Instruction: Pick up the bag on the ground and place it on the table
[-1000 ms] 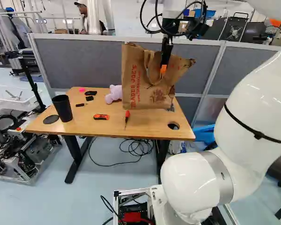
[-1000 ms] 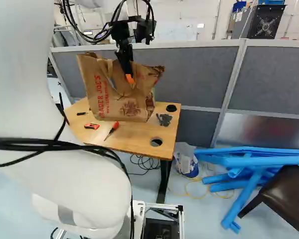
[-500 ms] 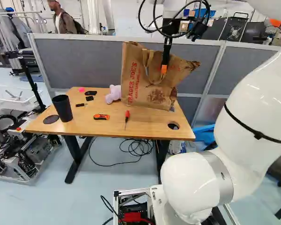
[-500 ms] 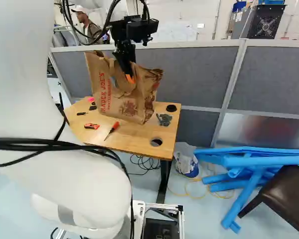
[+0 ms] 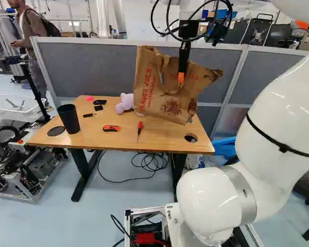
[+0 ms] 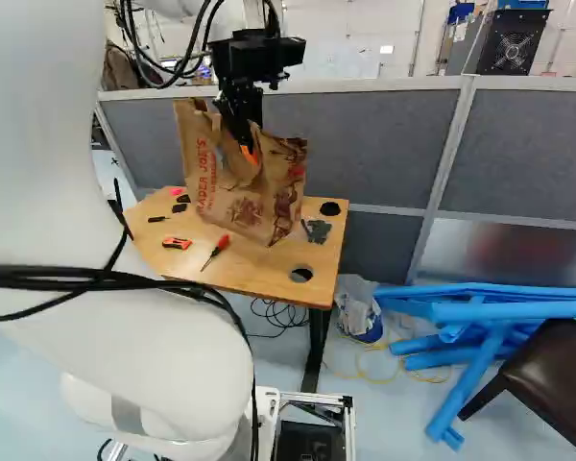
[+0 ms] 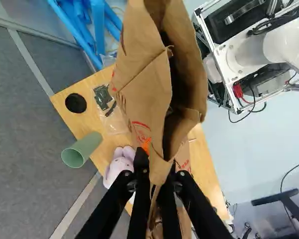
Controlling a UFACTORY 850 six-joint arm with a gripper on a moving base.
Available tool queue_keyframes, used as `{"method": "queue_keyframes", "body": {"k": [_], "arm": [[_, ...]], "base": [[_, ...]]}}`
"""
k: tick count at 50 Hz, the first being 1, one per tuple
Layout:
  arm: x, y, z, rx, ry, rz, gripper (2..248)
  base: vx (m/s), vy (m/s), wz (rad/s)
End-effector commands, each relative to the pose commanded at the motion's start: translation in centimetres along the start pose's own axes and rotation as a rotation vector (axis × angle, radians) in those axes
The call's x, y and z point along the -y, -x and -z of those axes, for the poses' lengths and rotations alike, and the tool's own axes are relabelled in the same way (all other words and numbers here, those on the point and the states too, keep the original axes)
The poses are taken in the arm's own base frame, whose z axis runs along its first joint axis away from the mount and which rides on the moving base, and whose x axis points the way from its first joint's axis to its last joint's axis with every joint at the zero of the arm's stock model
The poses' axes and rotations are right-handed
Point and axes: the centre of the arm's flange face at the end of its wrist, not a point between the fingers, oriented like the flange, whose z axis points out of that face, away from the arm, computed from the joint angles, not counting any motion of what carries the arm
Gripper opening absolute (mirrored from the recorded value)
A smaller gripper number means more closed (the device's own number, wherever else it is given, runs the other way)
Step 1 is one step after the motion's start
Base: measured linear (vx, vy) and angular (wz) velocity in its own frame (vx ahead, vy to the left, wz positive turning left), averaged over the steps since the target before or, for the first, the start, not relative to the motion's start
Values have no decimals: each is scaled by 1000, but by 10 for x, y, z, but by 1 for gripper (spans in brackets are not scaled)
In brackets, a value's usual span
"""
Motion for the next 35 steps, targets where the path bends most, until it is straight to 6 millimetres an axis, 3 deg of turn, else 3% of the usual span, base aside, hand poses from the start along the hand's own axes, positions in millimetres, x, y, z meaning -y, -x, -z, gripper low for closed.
{"method": "queue_keyframes", "body": {"k": [20, 35], "arm": [[15, 6, -32, -60, 49, 3, 25], [40, -6, -58, -86, 87, -43, 25]], "base": [[0, 0, 0], [0, 0, 0]]}}
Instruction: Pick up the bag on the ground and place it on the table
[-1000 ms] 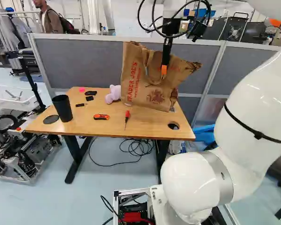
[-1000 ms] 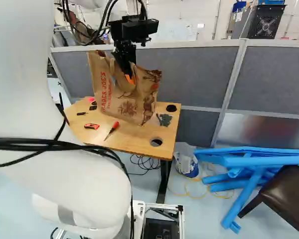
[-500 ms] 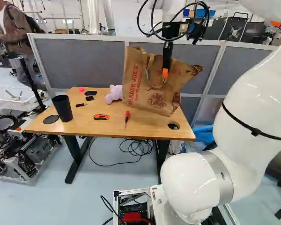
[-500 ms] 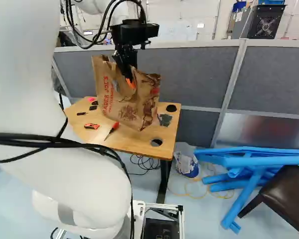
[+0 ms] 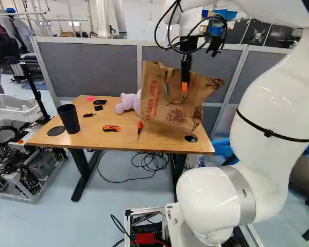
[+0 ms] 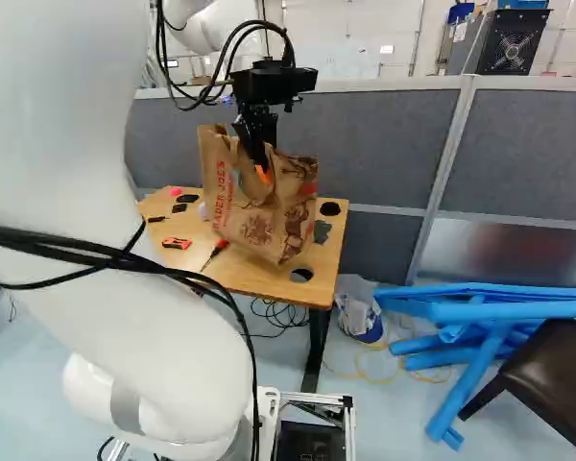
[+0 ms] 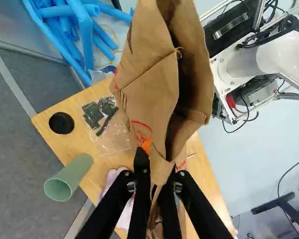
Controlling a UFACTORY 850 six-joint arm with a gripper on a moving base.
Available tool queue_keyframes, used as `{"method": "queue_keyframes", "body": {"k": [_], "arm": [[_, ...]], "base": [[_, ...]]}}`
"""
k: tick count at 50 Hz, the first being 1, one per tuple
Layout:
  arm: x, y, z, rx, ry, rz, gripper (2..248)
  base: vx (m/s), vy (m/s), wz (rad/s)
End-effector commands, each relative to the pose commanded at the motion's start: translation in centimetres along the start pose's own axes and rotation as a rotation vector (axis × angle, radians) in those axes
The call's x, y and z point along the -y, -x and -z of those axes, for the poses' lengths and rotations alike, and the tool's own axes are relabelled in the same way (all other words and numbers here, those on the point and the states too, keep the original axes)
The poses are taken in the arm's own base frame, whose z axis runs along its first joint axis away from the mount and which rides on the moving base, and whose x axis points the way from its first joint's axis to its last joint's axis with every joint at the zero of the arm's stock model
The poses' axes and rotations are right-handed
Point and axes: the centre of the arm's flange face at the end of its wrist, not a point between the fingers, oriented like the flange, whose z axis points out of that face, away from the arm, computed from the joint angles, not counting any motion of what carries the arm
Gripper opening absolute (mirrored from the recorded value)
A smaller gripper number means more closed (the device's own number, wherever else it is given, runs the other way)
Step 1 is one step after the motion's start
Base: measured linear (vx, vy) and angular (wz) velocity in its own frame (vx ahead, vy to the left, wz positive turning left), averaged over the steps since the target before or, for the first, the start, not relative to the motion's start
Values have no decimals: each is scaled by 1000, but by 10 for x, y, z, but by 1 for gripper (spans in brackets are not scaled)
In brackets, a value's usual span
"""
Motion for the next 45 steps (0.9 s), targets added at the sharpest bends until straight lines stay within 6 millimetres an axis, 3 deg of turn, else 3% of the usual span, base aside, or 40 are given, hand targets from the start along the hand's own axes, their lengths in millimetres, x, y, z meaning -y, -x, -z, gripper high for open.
{"method": "queue_keyframes", "body": {"k": [19, 45], "arm": [[21, -11, -33, -42, 47, -34, 25], [8, -9, -80, -94, 62, 6, 25]], "base": [[0, 0, 0], [0, 0, 0]]}}
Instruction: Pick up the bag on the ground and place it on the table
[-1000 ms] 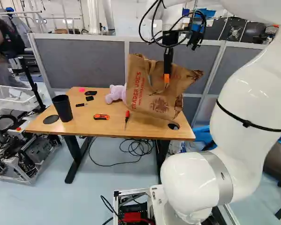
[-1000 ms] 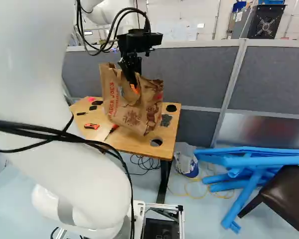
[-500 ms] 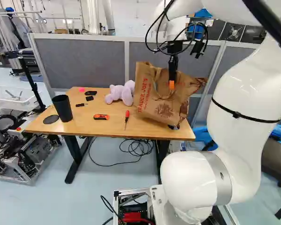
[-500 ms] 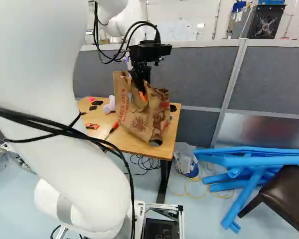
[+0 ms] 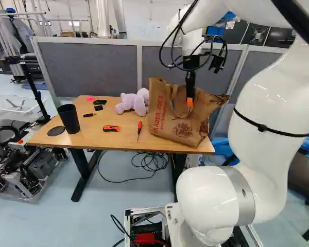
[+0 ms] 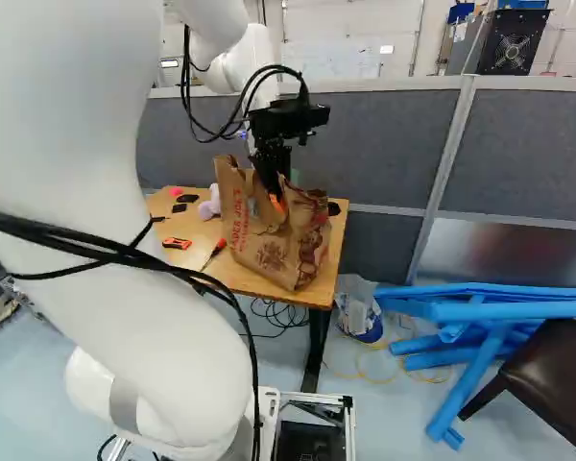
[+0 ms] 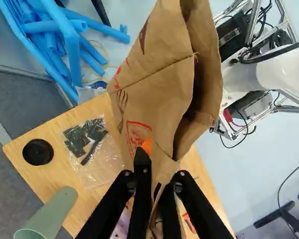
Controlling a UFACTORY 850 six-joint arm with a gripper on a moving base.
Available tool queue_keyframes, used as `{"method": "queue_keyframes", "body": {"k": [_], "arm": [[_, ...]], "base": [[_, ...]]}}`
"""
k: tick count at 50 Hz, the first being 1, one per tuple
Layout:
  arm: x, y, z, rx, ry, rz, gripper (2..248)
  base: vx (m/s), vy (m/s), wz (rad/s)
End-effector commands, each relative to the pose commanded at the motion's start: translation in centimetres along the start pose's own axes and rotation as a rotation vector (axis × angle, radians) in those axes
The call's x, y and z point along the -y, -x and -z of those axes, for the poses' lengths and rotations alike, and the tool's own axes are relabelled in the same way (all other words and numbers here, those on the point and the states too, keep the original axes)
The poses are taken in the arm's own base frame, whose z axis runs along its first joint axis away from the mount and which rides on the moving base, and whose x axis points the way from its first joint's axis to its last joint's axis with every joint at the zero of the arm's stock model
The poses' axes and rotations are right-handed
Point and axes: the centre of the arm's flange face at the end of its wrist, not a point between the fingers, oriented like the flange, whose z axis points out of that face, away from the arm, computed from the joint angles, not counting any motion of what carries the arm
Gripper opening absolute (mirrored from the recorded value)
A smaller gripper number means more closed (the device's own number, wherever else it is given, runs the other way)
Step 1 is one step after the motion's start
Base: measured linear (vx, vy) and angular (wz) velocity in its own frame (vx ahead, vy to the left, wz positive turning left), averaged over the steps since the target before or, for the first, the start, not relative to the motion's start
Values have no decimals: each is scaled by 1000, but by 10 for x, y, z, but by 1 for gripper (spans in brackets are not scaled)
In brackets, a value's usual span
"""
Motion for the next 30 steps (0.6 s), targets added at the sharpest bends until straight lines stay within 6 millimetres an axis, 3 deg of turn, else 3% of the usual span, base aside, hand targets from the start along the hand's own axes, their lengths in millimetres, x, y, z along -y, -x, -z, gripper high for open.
{"method": "queue_keyframes", "body": {"k": [13, 30], "arm": [[12, 9, -19, -13, 0, 12, 25], [14, 11, -22, -13, -2, 14, 28]], "base": [[0, 0, 0], [0, 0, 0]]}}
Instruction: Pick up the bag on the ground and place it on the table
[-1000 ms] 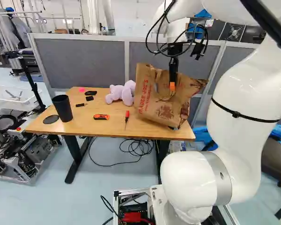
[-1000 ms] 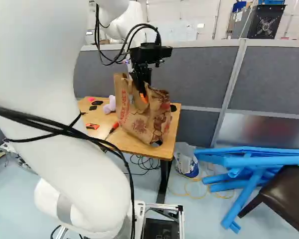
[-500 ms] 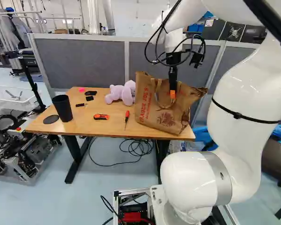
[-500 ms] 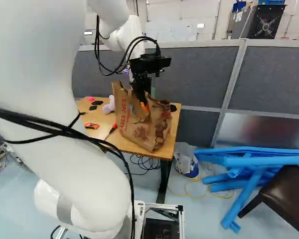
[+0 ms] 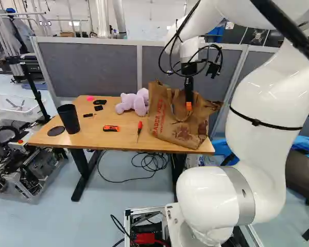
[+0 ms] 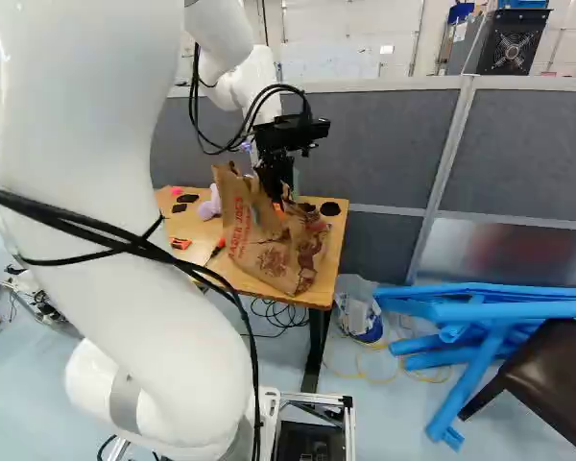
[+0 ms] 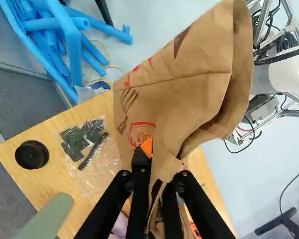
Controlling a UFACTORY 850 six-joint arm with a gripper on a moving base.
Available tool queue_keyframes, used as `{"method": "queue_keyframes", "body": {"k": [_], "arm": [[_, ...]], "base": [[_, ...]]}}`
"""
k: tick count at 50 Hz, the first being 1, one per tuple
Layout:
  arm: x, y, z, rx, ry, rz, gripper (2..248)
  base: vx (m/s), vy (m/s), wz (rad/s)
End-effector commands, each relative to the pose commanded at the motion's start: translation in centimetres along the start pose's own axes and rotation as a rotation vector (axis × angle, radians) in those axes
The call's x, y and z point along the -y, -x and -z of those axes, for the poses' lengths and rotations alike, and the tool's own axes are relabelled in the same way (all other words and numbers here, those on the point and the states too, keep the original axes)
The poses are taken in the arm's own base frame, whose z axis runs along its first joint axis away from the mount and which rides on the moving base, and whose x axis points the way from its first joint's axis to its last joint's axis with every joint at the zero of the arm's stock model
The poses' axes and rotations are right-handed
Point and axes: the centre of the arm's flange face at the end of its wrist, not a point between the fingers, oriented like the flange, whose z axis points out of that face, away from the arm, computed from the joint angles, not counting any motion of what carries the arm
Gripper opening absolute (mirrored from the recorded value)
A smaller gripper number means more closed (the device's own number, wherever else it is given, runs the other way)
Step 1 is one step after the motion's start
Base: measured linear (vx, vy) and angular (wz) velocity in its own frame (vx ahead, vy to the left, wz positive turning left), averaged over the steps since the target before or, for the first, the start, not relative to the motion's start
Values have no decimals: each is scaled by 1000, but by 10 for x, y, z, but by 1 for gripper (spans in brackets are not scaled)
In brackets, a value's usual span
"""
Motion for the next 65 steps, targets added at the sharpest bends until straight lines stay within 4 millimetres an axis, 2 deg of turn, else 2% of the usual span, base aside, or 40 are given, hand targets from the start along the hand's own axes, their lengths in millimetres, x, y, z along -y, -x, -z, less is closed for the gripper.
{"method": "queue_keyframes", "body": {"k": [1, 2, 6, 7, 11, 12, 16, 17, 22, 23, 27, 28, 32, 33, 42, 65], "arm": [[0, 0, 0, 0, 0, 0, 28], [0, 0, 0, 0, 0, 0, 56], [0, 0, 0, 0, 0, 0, 56], [0, 0, 0, 0, 0, 0, 90], [0, 0, 0, 0, 0, 0, 90], [0, 0, 0, 0, 0, 0, 124], [0, 0, 0, 0, 0, 0, 124], [0, 0, 0, 0, 0, 0, 159], [0, 0, 0, 0, 0, 0, 159], [0, 0, 0, 0, 0, 0, 194], [0, 0, 0, 0, 0, 0, 194], [0, 0, 0, 0, 0, 0, 231], [0, 0, 0, 0, 0, 0, 231], [0, 0, 0, 0, 0, 0, 247], [-2, -2, 4, 4, -7, -1, 247], [-23, -20, 35, 43, -73, -14, 247]], "base": [[0, 0, 0], [0, 0, 0], [0, 0, 0], [0, 0, 0], [0, 0, 0], [0, 0, 0], [0, 0, 0], [0, 0, 0], [0, 0, 0], [0, 0, 0], [0, 0, 0], [0, 0, 0], [0, 0, 0], [0, 0, 0], [0, 0, 0], [0, 0, 0]]}}
